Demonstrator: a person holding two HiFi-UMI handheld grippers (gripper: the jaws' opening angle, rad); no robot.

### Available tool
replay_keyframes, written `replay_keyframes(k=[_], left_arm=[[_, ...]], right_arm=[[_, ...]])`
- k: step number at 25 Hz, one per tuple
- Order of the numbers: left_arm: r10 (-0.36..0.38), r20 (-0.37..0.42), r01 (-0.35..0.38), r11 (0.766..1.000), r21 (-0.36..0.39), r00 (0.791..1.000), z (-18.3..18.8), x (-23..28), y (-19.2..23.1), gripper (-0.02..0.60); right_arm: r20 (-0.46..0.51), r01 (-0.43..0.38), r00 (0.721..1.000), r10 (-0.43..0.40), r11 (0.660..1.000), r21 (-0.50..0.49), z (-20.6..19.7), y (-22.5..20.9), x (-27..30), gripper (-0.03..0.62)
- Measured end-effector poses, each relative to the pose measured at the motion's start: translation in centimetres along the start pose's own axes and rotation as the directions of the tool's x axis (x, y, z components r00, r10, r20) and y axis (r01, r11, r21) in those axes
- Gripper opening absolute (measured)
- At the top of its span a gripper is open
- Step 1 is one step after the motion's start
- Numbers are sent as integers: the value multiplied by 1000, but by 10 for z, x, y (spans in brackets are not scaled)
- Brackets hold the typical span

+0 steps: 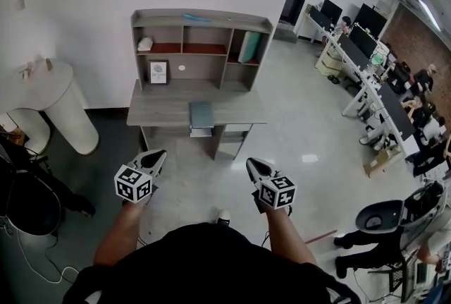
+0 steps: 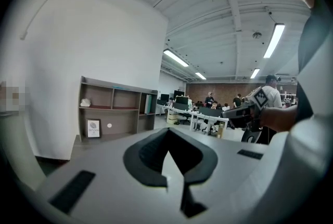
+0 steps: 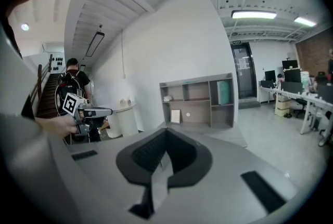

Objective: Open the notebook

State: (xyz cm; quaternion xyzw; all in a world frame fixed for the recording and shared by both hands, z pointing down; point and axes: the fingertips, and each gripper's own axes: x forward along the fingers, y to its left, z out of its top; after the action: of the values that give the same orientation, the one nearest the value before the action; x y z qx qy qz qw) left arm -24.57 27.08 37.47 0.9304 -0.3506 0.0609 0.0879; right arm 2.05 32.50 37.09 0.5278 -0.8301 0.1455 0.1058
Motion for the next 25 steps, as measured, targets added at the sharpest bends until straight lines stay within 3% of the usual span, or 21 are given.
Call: replay_keyframes(k=[13,25], left_arm=[[21,-44,-23,999,-25,999,-1,85,27,9],[79,-94,-84,995,-55,992,-11,146,58,9]], right_arm=[[-64,-13,998,9,998,-60,9,-77,64,2],[-99,-85,992,79,995,-55,18,-137,129,2]])
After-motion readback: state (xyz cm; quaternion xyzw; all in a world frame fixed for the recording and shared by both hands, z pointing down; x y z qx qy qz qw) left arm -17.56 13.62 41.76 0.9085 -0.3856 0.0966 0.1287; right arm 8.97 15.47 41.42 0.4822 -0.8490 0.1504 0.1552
